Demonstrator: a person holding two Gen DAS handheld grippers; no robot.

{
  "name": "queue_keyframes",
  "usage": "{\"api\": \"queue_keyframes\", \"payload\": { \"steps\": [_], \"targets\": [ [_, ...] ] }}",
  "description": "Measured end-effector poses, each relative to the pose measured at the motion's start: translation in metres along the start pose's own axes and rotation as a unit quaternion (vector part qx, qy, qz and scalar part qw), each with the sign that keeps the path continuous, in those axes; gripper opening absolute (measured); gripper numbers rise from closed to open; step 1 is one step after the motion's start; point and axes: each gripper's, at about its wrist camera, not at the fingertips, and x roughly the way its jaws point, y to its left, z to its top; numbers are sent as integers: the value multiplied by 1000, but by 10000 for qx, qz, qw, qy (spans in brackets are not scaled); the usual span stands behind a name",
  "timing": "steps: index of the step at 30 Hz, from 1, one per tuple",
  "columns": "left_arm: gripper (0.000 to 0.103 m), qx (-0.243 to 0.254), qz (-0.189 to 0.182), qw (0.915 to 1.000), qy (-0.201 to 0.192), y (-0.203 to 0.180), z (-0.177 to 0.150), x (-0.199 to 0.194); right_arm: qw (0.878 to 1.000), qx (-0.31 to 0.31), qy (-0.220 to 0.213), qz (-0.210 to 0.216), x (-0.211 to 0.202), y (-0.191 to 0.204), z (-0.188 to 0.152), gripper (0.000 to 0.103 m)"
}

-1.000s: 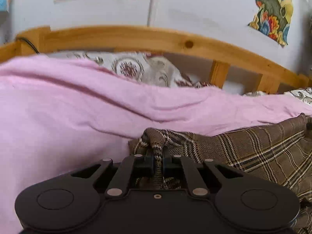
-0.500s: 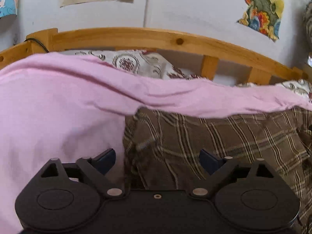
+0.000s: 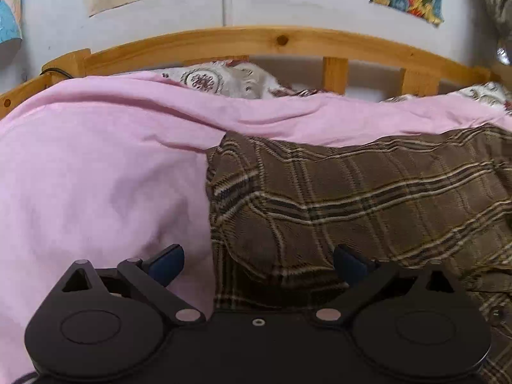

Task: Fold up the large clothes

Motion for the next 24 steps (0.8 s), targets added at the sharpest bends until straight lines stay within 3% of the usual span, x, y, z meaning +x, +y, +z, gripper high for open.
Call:
{"api": "queue_keyframes", "payload": {
  "steps": [7,10,13,15,18,20,24],
  "targets": [
    [102,578,-272,9972,-385,-27,-11,-26,9927,-1169,-2,287,-27,40,-19,103],
    [102,800,-273,9943,-646,-38,-10,-33,9867,-1569,-404,115,-29,56,-18,103],
    [102,793,-45,9924,-942,-44,2,-32,9803,-1817,-766,-70,-19,68,-3,103],
    [102,660,55,9928,-994,-41,12,-26,9807,-1747,-873,-3,-8,69,10,102],
    [102,284,131,9954,-905,-26,25,-7,9872,-1433,-698,24,21,65,30,102],
    [102,36,218,9964,-814,-17,29,8,9926,-1101,-501,-115,41,58,38,102],
    [102,-356,791,9959,-249,-2,28,42,9968,-355,129,-701,75,35,35,102]
  ]
}}
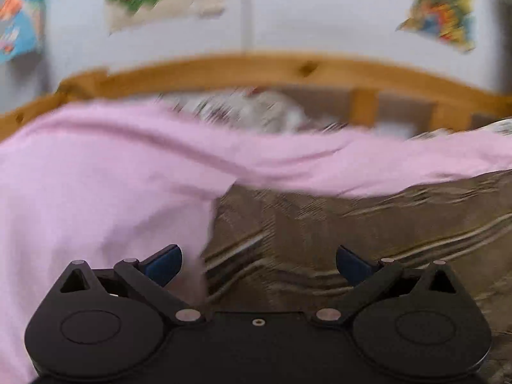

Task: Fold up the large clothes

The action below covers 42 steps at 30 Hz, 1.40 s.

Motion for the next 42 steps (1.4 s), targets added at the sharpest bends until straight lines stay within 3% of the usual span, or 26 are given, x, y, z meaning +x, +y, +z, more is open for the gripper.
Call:
{"api": "queue_keyframes", "payload": {
  "steps": [2,4,9,17,22,26,30,35,39,40,42],
  "targets": [
    [102,-181,300,9990,292,8,-6,15,9989,128,329,-293,15,-8,-11,103],
    [102,-405,303,9976,477,16,-10,21,9984,67,468,-317,21,-9,-22,103],
    [102,-483,291,9972,497,20,-8,8,9983,-287,313,-403,11,-2,-25,103],
    [102,-41,277,9977,617,14,-19,-45,9990,-410,42,-190,-73,-3,-26,103],
    [102,-120,-133,9973,719,14,-35,-89,9976,-673,135,-2,-130,0,-46,103],
    [102,-57,-704,9957,595,5,-49,-124,9931,-1025,111,567,-183,10,-67,103],
    [102,379,-1354,9888,495,-19,-67,-161,9841,-1413,139,1070,-226,28,-94,103],
    [102,1075,-2145,9691,567,-56,-102,-198,9720,-1872,235,1401,-258,57,-130,103],
    [102,1572,-2532,9519,719,-79,-130,-210,9625,-2121,451,1630,-268,82,-155,101],
    [102,1607,-2596,9488,807,-82,-137,-210,9611,-2210,469,1591,-270,90,-161,100],
    [102,1622,-2723,9432,995,-87,-146,-207,9554,-2338,575,1710,-271,100,-169,87]
  ]
}}
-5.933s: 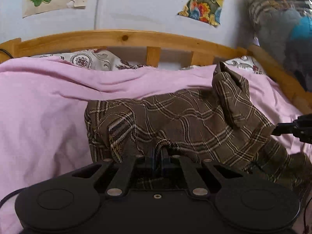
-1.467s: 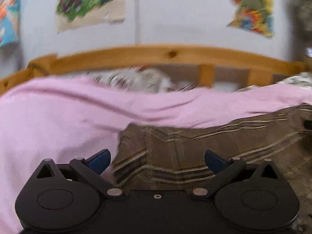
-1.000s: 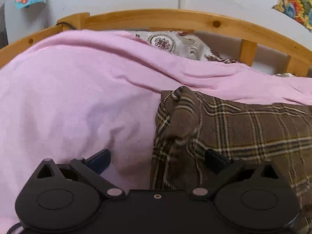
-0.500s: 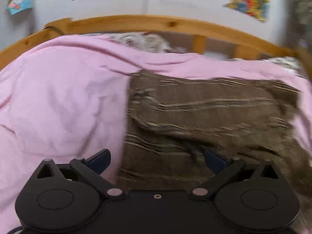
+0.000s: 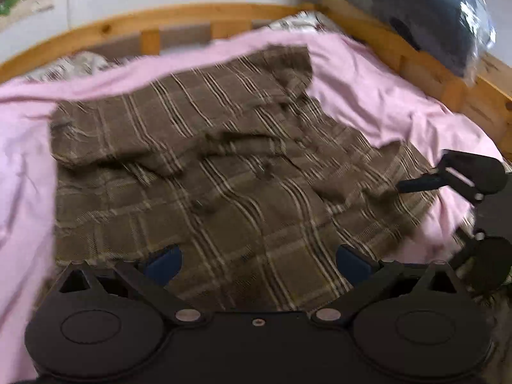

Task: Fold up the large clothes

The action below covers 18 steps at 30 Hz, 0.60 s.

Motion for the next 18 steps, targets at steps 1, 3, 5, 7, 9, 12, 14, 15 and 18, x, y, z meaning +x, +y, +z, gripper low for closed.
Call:
{"api": "queue_keyframes", "payload": {
  "steps": [1,3,5,7,9,12,14,15,18],
  "targets": [
    [102,-21,-61,9999,86,0,-2,3,9999,-70,79,57,3,5,-1,85],
    [102,-41,-196,9995,247,-1,-7,9,9996,-190,206,15,11,11,-3,81],
    [102,62,-309,9991,281,-2,-12,9,9996,-172,230,52,17,12,-4,78],
    [102,270,-406,9984,285,-7,-13,9,9998,-7,196,63,21,9,-4,73],
    [102,496,-518,9969,320,-12,-15,10,9996,193,127,187,24,4,-3,54],
    [102,753,-613,9943,438,-20,-18,13,9988,336,63,346,26,-1,3,20],
    [102,895,-642,9926,519,-25,-20,16,9976,496,18,492,24,-8,10,13],
    [102,945,-632,9920,543,-26,-22,16,9965,608,-42,576,22,-12,15,7],
    [102,1041,-580,9913,562,-29,-24,17,9912,1037,-154,805,19,-32,32,7]
  ]
}}
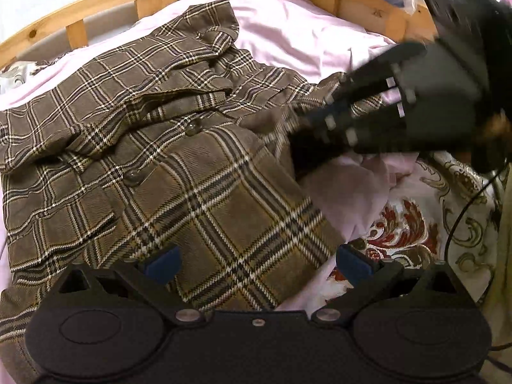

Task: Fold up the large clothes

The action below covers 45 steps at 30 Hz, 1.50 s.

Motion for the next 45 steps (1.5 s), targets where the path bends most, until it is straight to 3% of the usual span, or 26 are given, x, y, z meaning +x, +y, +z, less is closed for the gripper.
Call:
{"api": "queue_keyframes", "payload": {
  "steps": [7,11,15,22,25,27,29,33,38,40,41,42,45],
  "targets": [
    [102,217,402,9989,119,-1,-1,9,9918,1175,-172,475,-7,-46,33,7],
    [102,261,533,9981,159,-3,-2,15,9867,1473,-197,660,-8,-58,42,7],
    [90,257,728,9968,217,1,1,23,9879,1382,-199,674,-9,-58,49,7],
    [69,-512,704,9961,108,30,12,20,9908,1254,83,499,3,-53,30,9],
    [62,-860,604,9945,48,46,18,17,9931,1103,255,311,8,-48,16,19],
    [49,-1041,598,9928,46,53,20,17,9958,839,331,173,8,-41,8,41],
    [42,-1237,563,9907,81,60,23,19,9974,602,350,180,6,-33,1,53],
    [35,-1612,381,9861,139,69,26,25,9987,-180,470,15,6,-6,-11,59],
    [34,-1841,219,9826,81,73,26,24,9958,-704,493,-319,23,17,-22,54],
    [38,-1757,155,9843,-16,71,24,22,9952,-819,363,-396,29,24,-24,41],
    [47,-1654,151,9861,-56,67,24,20,9953,-836,313,-385,30,25,-23,24],
    [56,-1541,116,9880,-82,64,23,18,9961,-753,317,-338,30,25,-21,14],
    [64,-1142,-26,9934,-134,48,19,15,9996,-107,273,17,23,9,-14,7]
  ]
}}
